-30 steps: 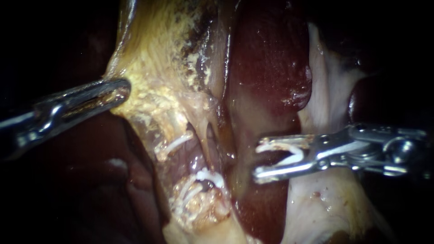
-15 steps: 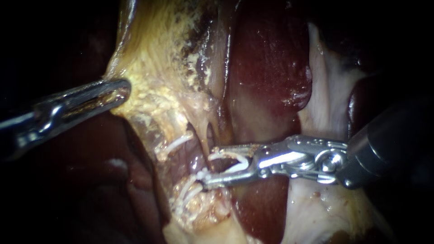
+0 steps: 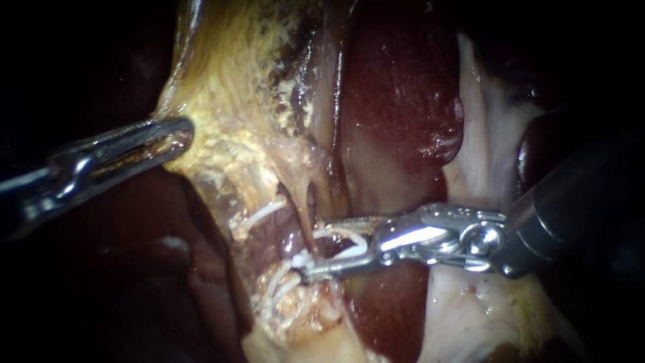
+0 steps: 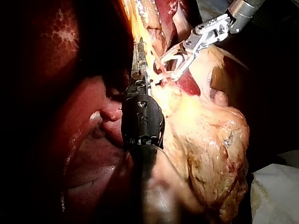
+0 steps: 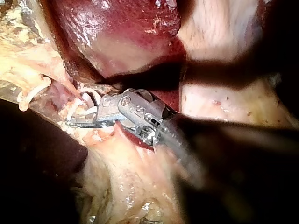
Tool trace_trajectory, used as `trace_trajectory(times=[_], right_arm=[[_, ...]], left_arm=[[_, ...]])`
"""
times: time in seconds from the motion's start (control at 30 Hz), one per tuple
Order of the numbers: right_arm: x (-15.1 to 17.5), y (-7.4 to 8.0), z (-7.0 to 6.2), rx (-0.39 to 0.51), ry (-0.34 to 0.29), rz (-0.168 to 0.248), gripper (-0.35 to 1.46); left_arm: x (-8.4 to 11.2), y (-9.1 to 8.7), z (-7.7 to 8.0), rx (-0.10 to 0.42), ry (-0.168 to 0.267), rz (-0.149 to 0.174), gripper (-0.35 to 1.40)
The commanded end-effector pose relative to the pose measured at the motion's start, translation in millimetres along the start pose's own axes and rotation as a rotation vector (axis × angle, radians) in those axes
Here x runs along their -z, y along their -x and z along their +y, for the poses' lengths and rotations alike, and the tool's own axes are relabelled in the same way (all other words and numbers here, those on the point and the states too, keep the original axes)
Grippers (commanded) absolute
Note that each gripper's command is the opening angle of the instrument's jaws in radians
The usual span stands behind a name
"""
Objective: Clipping second clip right tube
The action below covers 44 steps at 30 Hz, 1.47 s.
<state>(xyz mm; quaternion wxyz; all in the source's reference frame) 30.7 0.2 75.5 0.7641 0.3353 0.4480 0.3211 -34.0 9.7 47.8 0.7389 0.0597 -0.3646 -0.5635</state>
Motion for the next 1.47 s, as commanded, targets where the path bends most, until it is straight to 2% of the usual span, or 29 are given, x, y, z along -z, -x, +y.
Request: trace_trajectory(times=[0.03, 0.27, 0.4, 0.47, 0.5, 0.53, 0.57, 0.6, 0.8, 1.47], right_arm=[[-0.6, 0.0, -0.2, -0.008, -0.008, -0.002, 0.58], [-3.1, 0.5, -0.2, -0.013, -0.046, -0.018, 0.53], [-3.0, 0.6, -0.1, -0.02, -0.057, -0.023, 0.45], [-2.8, 0.5, 0.2, -0.021, -0.055, -0.022, 0.31], [-2.6, 0.5, 0.3, -0.022, -0.056, -0.022, 0.17], [-2.3, 0.6, 0.4, -0.022, -0.05, -0.03, -0.11], [-2.2, 0.6, 0.6, -0.022, -0.036, -0.033, -0.31], [-2.0, 0.7, 0.7, -0.022, -0.023, -0.04, -0.35], [-1.7, 0.9, 1.4, -0.023, 0.006, -0.037, -0.35], [-1.6, 1.1, 1.4, -0.022, 0.008, -0.036, -0.35]], left_arm=[[0.0, 0.0, 0.0, 0.0, 0.0, 0.0, -0.35], [0.0, 0.0, 0.0, 0.0, 0.0, 0.0, -0.35], [0.0, 0.0, -0.1, 0.0, 0.0, 0.0, -0.35], [0.0, 0.0, -0.1, 0.0, 0.0, 0.0, -0.35], [0.0, 0.0, -0.1, 0.0, 0.0, 0.0, -0.35], [0.0, 0.0, -0.1, 0.0, 0.0, 0.0, -0.35], [0.1, 0.0, -0.1, 0.0, 0.0, 0.0, -0.35], [0.1, 0.0, -0.1, 0.0, 0.001, 0.0, -0.35], [0.1, 0.0, -0.1, 0.0, 0.001, 0.0, -0.35], [0.1, 0.1, -0.1, 0.001, 0.0, -0.003, -0.35]])
